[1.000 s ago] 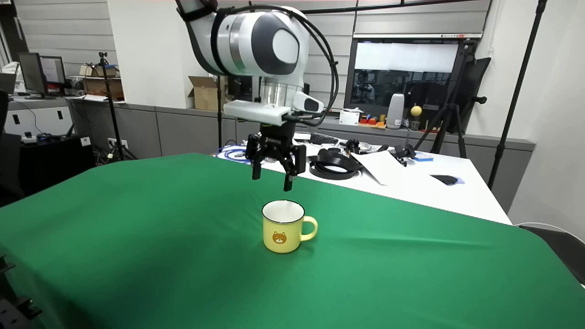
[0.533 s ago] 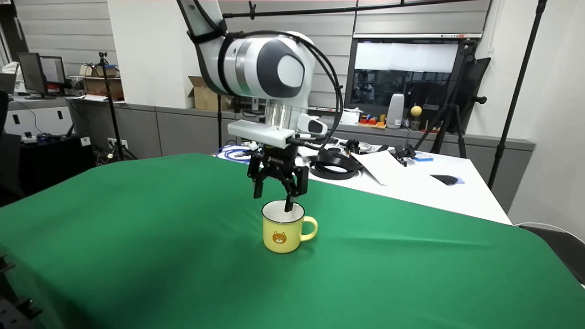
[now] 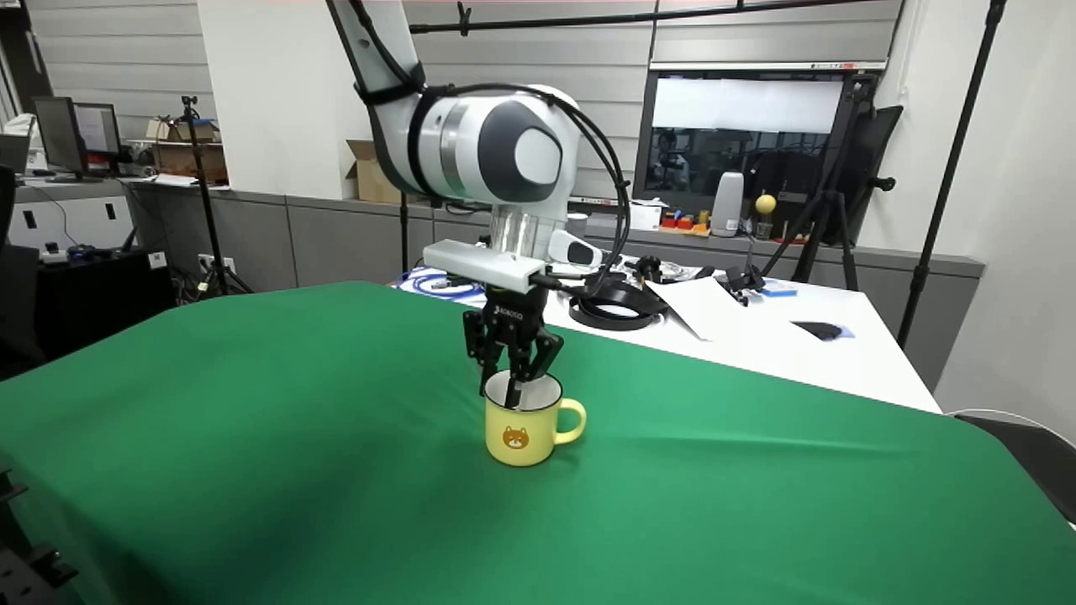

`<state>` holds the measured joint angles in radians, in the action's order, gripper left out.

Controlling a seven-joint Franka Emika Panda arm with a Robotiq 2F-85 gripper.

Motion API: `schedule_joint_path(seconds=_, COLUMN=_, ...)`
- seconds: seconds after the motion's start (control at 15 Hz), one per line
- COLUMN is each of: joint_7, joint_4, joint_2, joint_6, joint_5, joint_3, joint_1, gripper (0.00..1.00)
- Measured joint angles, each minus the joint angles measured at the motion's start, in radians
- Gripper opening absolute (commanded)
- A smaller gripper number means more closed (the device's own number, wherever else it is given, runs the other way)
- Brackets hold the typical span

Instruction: Move the yellow cup to the left

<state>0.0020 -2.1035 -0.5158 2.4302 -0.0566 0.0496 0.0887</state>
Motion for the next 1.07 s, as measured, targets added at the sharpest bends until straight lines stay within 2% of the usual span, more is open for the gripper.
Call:
schedule_joint_path(seconds=0.07, joint_7=0.0, joint_4=0.001, joint_2=0.0, joint_6=0.0, joint_5=0.002, joint_3=0.0, joint_1=-0.002, gripper=0.03)
schedule_joint_path(seconds=0.2, joint_7=0.0, joint_4=0.004, joint_2=0.0, joint_6=0.0, joint_5=0.014, joint_3=0.001, joint_1=-0.007, gripper=0.0)
schedule_joint_path(seconds=0.67, joint_7=0.0, joint_4=0.008, joint_2=0.0, joint_6=-0.029, joint_5=0.09, joint_3=0.007, joint_1=-0.032, gripper=0.03)
schedule_joint_path(seconds=1.07, joint_7=0.006, joint_4=0.001, joint_2=0.0, joint_6=-0.024, joint_5=0.157, joint_3=0.005, joint_1=-0.108, gripper=0.03)
